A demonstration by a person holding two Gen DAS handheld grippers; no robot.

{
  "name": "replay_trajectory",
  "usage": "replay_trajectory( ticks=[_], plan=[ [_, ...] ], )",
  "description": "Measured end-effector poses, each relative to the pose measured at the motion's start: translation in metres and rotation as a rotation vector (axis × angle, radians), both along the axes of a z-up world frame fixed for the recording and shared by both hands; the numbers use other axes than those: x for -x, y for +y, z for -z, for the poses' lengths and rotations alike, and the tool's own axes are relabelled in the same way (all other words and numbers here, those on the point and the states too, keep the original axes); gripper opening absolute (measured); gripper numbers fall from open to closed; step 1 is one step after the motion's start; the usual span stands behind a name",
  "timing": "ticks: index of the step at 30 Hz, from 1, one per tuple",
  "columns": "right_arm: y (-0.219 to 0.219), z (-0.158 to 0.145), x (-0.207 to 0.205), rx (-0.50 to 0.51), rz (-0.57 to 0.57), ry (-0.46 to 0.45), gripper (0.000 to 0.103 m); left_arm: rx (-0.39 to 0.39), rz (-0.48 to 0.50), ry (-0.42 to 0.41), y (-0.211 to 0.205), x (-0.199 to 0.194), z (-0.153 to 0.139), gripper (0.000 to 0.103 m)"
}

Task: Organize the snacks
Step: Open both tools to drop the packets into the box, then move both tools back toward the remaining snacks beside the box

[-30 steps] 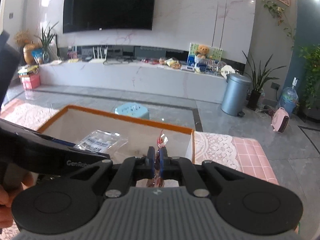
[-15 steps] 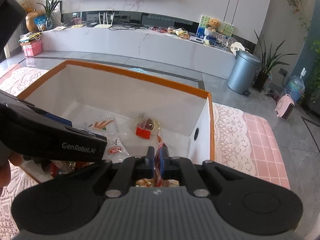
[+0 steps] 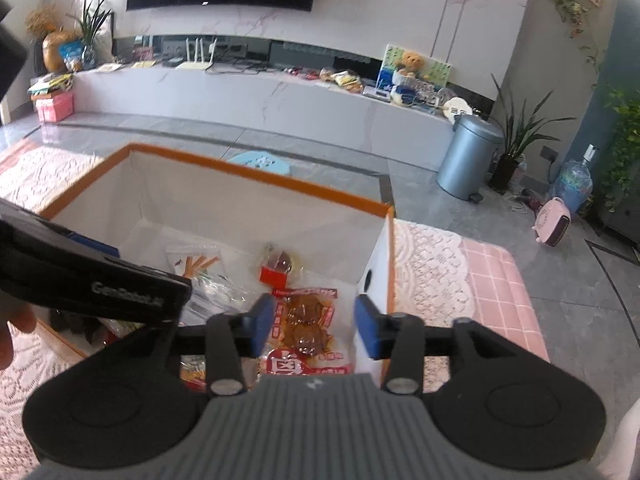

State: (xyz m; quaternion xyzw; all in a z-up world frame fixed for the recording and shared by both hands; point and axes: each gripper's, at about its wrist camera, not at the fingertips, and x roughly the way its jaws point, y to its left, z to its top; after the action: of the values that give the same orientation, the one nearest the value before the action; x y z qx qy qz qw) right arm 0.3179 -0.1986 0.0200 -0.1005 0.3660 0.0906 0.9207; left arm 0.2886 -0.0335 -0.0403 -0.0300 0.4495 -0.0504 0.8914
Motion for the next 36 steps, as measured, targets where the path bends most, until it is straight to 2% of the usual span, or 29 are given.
replay_trajectory(
  ticks=[4, 7, 15, 21, 28, 36],
  plan=[
    [-0.004, -0.014, 0.013, -0.034, 0.016, -0.017, 0.064, 0.029, -0.023, -0.041, 0.007, 0.017, -0.014, 0.086],
    [-0.005, -0.025, 0.027, -0.044, 0.019, -0.045, 0.069, 0.045, -0.026, -0.079, 0.011, 0.031, -0.027, 0.086],
    [-0.009, -0.052, 0.079, -0.086, 0.033, -0.108, 0.078, 0.046, 0.014, -0.236, 0.007, 0.083, -0.068, 0.086],
    [-0.014, -0.069, 0.127, -0.144, 0.055, -0.159, 0.084, 0.034, 0.057, -0.317, 0.000, 0.124, -0.084, 0.086],
    [-0.019, -0.067, 0.183, -0.171, 0.094, -0.217, 0.086, 0.027, 0.082, -0.330, -0.005, 0.160, -0.068, 0.086],
    [-0.028, -0.045, 0.227, -0.197, 0.138, -0.194, 0.087, 0.043, 0.055, -0.278, 0.001, 0.186, -0.036, 0.085]
  ],
)
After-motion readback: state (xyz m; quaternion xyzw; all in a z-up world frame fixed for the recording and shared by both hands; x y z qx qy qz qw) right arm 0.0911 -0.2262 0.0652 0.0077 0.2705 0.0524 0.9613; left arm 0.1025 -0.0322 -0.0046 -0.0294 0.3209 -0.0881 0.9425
